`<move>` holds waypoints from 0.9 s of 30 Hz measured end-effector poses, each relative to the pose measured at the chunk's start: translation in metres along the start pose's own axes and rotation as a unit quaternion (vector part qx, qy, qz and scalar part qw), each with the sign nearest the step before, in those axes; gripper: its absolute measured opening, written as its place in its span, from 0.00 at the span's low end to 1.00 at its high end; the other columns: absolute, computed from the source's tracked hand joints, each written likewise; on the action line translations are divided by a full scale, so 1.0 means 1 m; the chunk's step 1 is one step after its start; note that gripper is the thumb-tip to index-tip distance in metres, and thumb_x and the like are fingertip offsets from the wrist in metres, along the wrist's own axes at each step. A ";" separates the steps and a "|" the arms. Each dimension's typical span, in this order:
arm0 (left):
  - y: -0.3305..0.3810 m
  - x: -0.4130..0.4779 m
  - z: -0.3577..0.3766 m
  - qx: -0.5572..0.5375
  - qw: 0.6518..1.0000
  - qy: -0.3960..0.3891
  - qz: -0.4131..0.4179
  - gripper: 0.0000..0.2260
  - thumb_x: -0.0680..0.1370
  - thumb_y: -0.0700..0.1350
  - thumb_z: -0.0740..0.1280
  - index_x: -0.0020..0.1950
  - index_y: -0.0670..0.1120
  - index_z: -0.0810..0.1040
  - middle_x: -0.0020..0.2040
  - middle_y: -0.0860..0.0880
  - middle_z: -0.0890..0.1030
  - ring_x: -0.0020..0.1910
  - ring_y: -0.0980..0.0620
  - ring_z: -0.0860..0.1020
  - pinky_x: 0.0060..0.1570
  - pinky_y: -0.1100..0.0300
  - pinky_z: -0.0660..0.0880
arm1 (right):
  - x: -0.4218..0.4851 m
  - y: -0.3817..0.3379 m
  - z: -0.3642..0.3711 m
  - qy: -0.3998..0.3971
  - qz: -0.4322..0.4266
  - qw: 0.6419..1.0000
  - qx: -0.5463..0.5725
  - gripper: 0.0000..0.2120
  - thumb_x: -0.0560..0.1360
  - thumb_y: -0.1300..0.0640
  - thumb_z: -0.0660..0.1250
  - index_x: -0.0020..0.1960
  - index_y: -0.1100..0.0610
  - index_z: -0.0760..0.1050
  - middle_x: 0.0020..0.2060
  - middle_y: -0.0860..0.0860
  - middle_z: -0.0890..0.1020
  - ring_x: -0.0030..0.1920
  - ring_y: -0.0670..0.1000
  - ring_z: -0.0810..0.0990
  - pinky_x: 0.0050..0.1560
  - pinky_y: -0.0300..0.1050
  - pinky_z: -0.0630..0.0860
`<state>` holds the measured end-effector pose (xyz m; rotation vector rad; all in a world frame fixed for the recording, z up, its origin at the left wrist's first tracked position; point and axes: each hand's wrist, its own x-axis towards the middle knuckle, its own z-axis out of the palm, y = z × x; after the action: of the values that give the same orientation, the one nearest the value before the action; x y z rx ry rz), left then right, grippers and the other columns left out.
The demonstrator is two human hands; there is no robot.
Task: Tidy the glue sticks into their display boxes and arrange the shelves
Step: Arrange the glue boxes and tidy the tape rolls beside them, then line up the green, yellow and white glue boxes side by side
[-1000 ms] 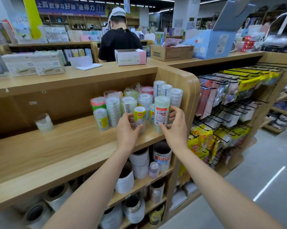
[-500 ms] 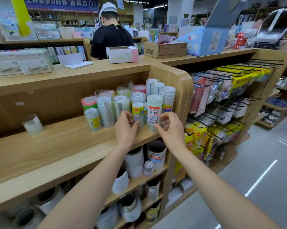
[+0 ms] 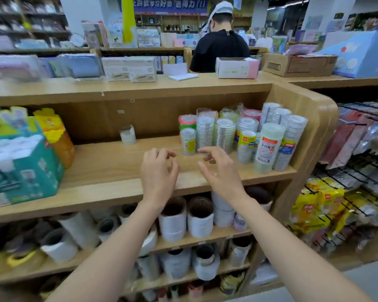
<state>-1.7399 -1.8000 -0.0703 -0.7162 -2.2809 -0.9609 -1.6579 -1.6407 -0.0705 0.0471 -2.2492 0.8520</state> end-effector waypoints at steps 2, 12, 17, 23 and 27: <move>-0.031 -0.003 -0.027 0.083 0.995 -0.032 -0.038 0.10 0.79 0.47 0.65 0.58 0.46 0.78 0.53 0.46 0.78 0.55 0.46 0.73 0.52 0.53 0.71 | 0.010 -0.015 0.030 -0.080 -0.003 0.997 0.001 0.18 0.79 0.53 0.66 0.68 0.54 0.72 0.64 0.51 0.75 0.62 0.47 0.73 0.64 0.48 0.72; -0.122 0.003 -0.086 0.200 0.937 -0.265 -0.109 0.23 0.82 0.60 0.51 0.75 0.53 0.67 0.76 0.48 0.65 0.73 0.45 0.63 0.71 0.47 0.61 | 0.051 -0.053 0.123 -0.235 0.068 0.943 -0.228 0.19 0.80 0.42 0.59 0.65 0.51 0.75 0.61 0.53 0.75 0.64 0.57 0.70 0.62 0.50 0.66; -0.133 0.020 -0.095 0.174 0.946 -0.251 -0.108 0.20 0.82 0.58 0.55 0.70 0.51 0.73 0.70 0.47 0.72 0.67 0.46 0.68 0.65 0.50 0.67 | 0.070 -0.055 0.135 -0.189 0.116 0.961 -0.164 0.16 0.78 0.47 0.65 0.62 0.53 0.76 0.56 0.55 0.78 0.60 0.58 0.74 0.59 0.49 0.71; -0.150 0.040 -0.086 0.178 0.924 -0.309 -0.137 0.26 0.83 0.60 0.53 0.79 0.55 0.57 0.81 0.49 0.51 0.80 0.46 0.48 0.77 0.46 0.50 | 0.101 -0.061 0.159 -0.207 0.153 0.966 -0.031 0.36 0.78 0.50 0.67 0.79 0.44 0.49 0.79 0.53 0.50 0.78 0.54 0.54 0.74 0.49 0.57; -0.155 0.045 -0.078 0.180 0.915 -0.317 -0.174 0.26 0.83 0.60 0.51 0.80 0.54 0.54 0.81 0.49 0.48 0.80 0.47 0.45 0.77 0.47 0.45 | 0.133 -0.056 0.182 -0.207 0.151 0.967 -0.016 0.39 0.78 0.54 0.68 0.79 0.40 0.47 0.79 0.52 0.43 0.78 0.53 0.51 0.74 0.49 0.55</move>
<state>-1.8507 -1.9404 -0.0654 -0.5104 -3.1271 -0.4419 -1.8534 -1.7643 -0.0493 -0.1506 -2.7081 1.0426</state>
